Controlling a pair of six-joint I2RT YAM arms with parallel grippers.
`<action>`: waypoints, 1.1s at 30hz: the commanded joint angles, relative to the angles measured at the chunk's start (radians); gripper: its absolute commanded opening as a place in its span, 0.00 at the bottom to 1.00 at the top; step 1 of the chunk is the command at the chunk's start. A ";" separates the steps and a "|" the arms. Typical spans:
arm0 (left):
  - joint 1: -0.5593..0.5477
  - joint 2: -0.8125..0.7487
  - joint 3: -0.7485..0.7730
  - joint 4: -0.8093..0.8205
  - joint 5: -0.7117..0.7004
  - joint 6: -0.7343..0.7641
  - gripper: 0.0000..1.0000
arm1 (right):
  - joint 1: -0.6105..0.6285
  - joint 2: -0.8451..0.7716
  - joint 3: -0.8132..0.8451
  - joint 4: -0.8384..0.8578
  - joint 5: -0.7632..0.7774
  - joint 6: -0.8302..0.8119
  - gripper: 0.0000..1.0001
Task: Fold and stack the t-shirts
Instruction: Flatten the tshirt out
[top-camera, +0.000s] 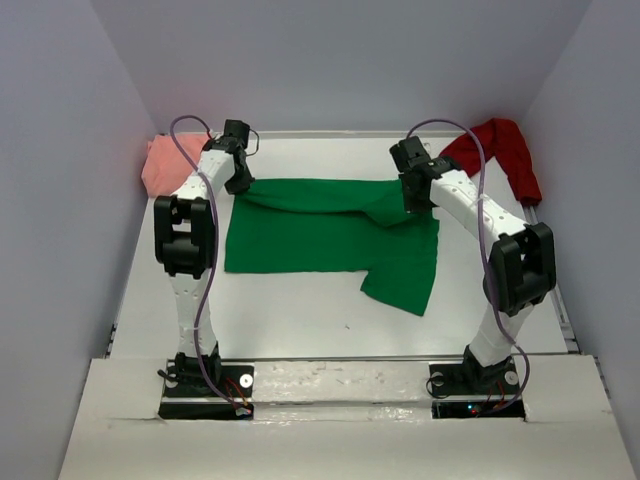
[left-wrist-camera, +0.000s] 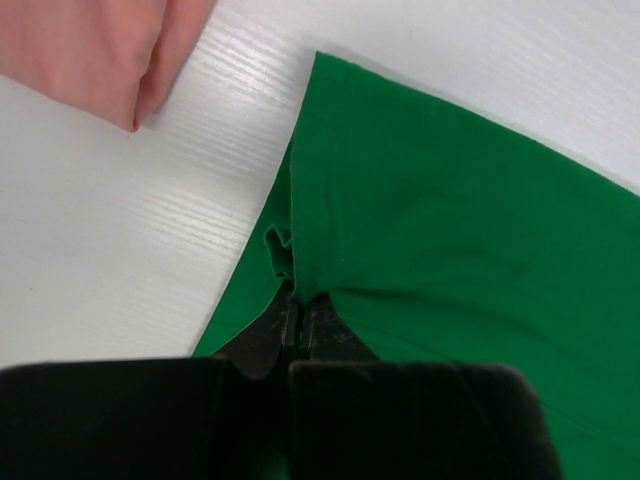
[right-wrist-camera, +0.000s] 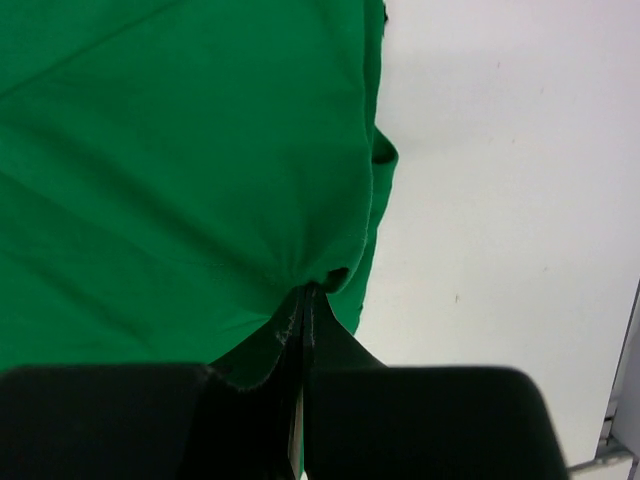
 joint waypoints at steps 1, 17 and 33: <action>0.004 -0.067 -0.051 0.002 0.017 -0.014 0.00 | 0.006 -0.021 -0.064 -0.003 0.062 0.065 0.00; 0.008 -0.074 -0.104 -0.002 0.005 -0.041 0.30 | 0.006 0.098 -0.060 0.043 0.044 0.066 0.00; 0.005 -0.264 -0.266 0.042 -0.028 -0.115 0.76 | -0.003 0.059 -0.077 0.055 0.072 0.099 0.27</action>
